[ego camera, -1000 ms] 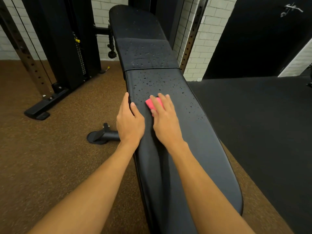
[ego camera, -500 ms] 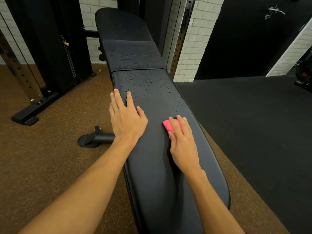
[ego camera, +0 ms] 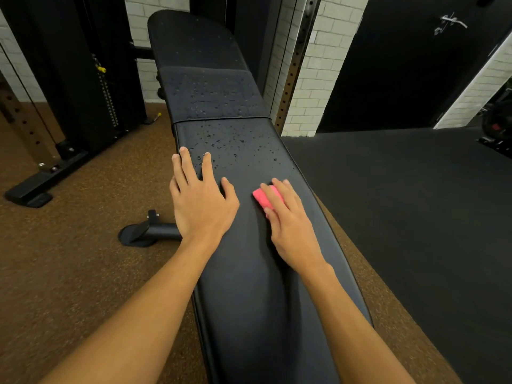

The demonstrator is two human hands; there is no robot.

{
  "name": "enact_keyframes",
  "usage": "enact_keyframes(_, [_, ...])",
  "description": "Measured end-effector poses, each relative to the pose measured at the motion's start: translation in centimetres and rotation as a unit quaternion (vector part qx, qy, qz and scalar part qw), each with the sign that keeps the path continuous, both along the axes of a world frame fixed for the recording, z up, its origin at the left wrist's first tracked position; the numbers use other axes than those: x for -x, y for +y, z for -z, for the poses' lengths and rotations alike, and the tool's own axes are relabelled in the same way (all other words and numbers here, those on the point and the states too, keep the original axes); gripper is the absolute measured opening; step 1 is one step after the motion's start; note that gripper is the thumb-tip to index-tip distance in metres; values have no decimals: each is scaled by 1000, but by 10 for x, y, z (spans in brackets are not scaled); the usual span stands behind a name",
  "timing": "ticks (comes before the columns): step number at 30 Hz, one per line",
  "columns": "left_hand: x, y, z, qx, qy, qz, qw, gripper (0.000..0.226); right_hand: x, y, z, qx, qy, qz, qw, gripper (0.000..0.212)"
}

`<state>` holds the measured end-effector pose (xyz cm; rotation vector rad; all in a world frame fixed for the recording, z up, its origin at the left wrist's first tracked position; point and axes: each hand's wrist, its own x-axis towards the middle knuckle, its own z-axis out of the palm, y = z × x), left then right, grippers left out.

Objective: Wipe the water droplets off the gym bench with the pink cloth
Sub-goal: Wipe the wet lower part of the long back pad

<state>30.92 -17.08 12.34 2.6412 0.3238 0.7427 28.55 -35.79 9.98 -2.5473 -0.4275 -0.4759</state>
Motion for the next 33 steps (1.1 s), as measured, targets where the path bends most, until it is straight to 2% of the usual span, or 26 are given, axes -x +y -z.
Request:
enact_keyframes(2, [0, 0, 0, 0, -2, -2, 1000, 66, 7, -16, 6, -2, -3, 13, 1000, 48])
enact_keyframes(7, [1, -1, 0, -1, 0, -3, 1000, 66, -25, -6, -7, -80, 19, 123, 989, 47])
enact_keyframes(10, [1, -1, 0, -1, -4, -3, 1000, 66, -38, 14, -14, -68, 15, 95, 993, 47])
enact_keyframes(15, [1, 0, 1, 0, -5, -2, 1000, 66, -6, -5, -6, -4, 5, -37, 999, 48])
enact_keyframes(18, [2, -1, 0, 1, -3, -2, 1000, 66, -9, -26, -3, -18, -1, 10, 1000, 47])
enact_keyframes(22, [1, -1, 0, 2, -2, -3, 1000, 66, -39, -5, -17, -63, 21, 100, 993, 47])
enact_keyframes(25, [1, -1, 1, 1, -6, -5, 1000, 66, -52, 17, -25, -60, 14, 82, 995, 47])
enact_keyframes(29, [1, 0, 3, -3, -7, -5, 1000, 66, -27, 11, -14, -10, -8, -20, 1000, 47])
enact_keyframes(31, [2, -1, 2, -1, -5, -5, 1000, 66, -17, -6, -8, -1, -7, -18, 1000, 48])
enact_keyframes(33, [1, -1, 1, 0, -5, -4, 1000, 66, -22, -16, -7, -24, -12, 32, 999, 47])
